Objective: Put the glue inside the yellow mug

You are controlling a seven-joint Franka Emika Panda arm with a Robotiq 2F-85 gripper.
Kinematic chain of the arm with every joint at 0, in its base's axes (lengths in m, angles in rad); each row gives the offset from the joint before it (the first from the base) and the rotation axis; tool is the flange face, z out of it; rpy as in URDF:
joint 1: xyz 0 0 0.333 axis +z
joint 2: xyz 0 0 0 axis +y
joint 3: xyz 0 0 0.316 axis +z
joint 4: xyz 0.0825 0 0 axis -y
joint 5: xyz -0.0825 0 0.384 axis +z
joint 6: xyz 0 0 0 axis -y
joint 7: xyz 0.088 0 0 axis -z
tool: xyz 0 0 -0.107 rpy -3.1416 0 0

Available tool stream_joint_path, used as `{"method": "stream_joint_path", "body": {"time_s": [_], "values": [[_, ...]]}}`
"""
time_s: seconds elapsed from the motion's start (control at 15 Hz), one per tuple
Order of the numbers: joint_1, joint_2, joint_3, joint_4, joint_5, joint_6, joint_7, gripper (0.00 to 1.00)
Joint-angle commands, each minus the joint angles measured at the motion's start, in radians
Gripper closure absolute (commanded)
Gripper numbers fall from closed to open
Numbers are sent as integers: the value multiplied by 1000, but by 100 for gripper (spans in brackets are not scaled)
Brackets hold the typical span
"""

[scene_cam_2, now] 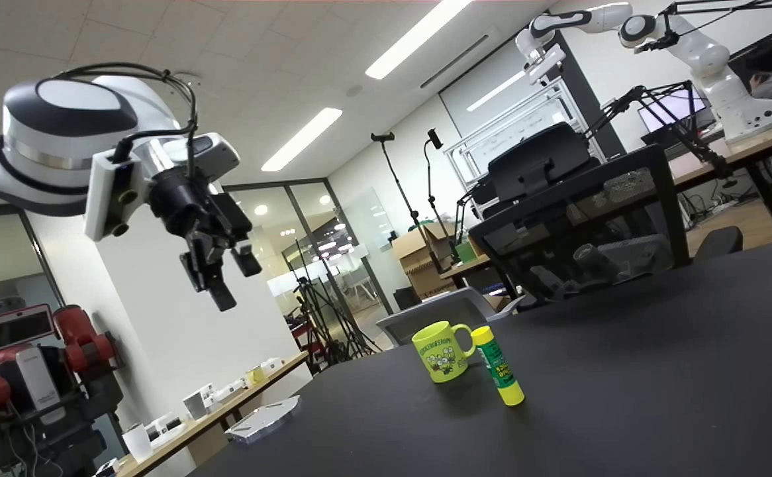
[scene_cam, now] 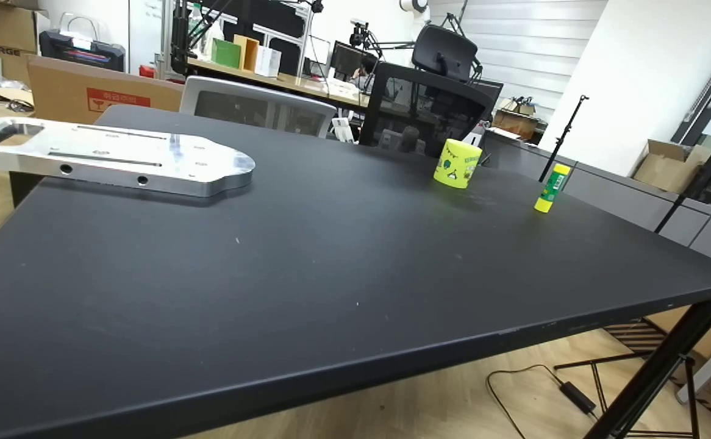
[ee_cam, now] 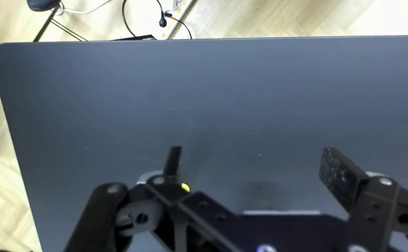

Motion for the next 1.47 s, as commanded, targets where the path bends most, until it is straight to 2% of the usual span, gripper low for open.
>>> {"method": "stream_joint_path", "body": {"time_s": [0.0, 0.2, 0.4, 0.53, 0.87, 1.13, 1.4], "values": [[-15, 240, -93, 157, 38, 75, -102, 0], [-43, 414, -155, 301, 89, 102, -169, 0], [-71, 584, -177, 476, 148, 100, -174, 0], [-87, 687, -177, 590, 182, 92, -134, 0], [-100, 900, -184, 860, 254, 43, 60, 0], [-96, 1003, -184, 961, 265, 5, 167, 0], [-81, 1038, -177, 956, 276, 3, 223, 0]]}}
